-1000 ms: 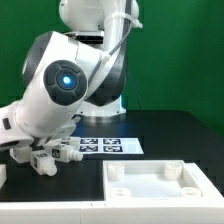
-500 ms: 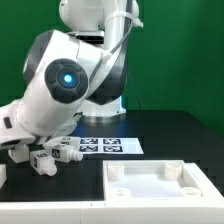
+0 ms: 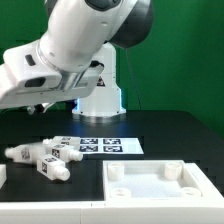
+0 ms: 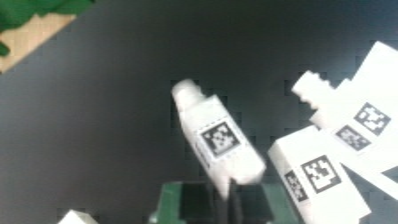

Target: Assemble one leg

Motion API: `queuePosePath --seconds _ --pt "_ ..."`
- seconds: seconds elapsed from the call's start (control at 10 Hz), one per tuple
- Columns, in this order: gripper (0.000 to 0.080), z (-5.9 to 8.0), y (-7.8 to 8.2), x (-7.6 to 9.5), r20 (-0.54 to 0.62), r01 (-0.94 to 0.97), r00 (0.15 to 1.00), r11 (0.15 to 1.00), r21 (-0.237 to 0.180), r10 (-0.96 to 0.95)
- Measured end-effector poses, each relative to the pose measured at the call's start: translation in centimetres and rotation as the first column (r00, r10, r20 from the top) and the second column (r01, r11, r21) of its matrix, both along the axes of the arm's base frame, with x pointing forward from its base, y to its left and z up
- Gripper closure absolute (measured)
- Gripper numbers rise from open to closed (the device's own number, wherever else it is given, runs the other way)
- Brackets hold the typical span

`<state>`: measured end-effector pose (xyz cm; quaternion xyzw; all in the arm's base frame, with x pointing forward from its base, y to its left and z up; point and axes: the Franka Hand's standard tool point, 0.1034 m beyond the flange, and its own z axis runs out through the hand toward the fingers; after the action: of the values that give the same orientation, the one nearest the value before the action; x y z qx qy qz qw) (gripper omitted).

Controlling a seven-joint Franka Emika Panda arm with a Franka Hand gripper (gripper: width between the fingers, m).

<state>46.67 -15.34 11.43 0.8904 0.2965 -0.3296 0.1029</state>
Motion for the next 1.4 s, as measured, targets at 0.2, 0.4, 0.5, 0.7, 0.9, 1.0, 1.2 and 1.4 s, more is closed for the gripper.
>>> queuePosePath --seconds 0.2,0.4,0.5,0.7,0.9,1.0,1.2,1.4 --pt "0.0788 0.2 -0.2 0.7 0.119 -0.006 0.993 0.997 0.078 -0.003" --pt "0.0799 0.1 -0.3 0.6 0.144 -0.006 0.99 0.995 0.095 -0.007" --pt "0.0695 0.1 -0.2 0.6 0.144 -0.007 0.99 0.995 0.095 -0.006" --pt "0.0391 -0.8 -0.5 0.4 0.129 -0.006 0.992 0.999 0.048 0.0" --pt "0.0226 -3.0 0.1 0.0 0.117 -0.055 0.992 0.999 0.001 0.054" --pt "0.0226 -3.3 0.1 -0.5 0.132 -0.063 0.99 0.997 0.034 0.058" --pt "0.0168 -3.3 0.1 -0.7 0.08 -0.182 0.981 0.978 0.1 0.175" --pt "0.015 -4.6 -1.3 -0.8 0.068 -0.346 0.938 0.933 0.099 0.34"
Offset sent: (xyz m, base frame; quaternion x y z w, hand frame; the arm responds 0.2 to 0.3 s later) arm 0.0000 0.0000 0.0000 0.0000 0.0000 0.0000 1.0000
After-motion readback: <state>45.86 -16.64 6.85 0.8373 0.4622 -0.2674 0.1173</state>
